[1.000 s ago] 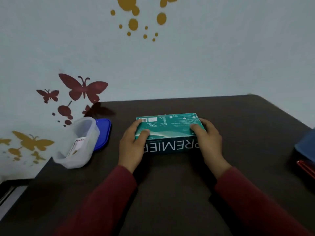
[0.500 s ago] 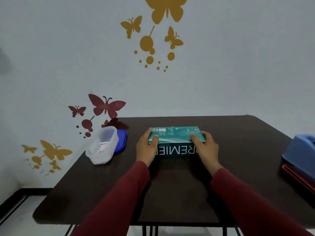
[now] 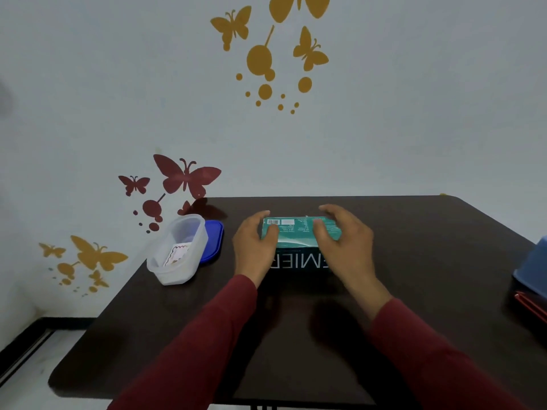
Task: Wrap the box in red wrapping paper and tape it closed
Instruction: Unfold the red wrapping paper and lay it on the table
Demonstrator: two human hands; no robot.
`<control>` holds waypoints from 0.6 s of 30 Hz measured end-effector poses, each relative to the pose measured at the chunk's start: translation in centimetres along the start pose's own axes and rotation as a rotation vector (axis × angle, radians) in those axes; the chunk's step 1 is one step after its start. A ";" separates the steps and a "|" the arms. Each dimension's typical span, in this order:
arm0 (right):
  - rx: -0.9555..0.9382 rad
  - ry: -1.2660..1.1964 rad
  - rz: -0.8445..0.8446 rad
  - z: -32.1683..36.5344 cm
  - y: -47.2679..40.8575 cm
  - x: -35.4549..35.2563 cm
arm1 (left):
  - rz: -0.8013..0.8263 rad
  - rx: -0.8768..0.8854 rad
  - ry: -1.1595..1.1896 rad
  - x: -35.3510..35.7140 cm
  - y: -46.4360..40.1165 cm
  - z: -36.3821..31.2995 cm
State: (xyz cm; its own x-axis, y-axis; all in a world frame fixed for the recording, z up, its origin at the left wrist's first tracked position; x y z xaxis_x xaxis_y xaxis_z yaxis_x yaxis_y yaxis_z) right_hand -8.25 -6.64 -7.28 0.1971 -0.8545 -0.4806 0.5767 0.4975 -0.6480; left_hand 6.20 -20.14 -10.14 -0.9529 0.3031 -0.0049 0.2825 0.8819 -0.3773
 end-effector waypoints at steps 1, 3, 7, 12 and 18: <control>0.008 -0.048 0.026 1.0 -0.1 0.5 | 0.007 0.019 -0.009 -0.2 -0.1 -0.5; 0.079 -0.139 0.118 2.5 -0.3 2.0 | 0.018 0.054 -0.040 -1.0 -0.4 -1.4; 0.214 -0.238 0.371 5.2 -0.1 5.5 | -0.024 0.125 -0.162 -4.7 -1.8 -3.3; 0.280 -0.267 0.616 8.8 0.9 10.6 | -0.126 0.076 -0.372 -11.9 -4.1 -3.5; 0.215 -0.068 0.764 12.5 1.3 15.2 | -0.104 -0.417 -0.570 -19.9 -8.5 2.1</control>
State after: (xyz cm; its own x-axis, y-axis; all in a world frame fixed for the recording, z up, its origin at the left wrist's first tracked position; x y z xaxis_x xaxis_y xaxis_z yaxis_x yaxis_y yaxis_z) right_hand 5.43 -20.85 -8.08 0.6436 -0.2992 -0.7045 0.4015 0.9156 -0.0220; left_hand 22.57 -34.39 -8.76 -0.8541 0.0747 -0.5147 0.0973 0.9951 -0.0171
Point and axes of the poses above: each hand's wrist, its own y-axis away from the middle knuckle, its own x-axis out of the palm, z = x × y, the point moved 4 cm from there along -y, towards the middle knuckle, and after that the axes turned 14 degrees about y, right-handed, at the moved point
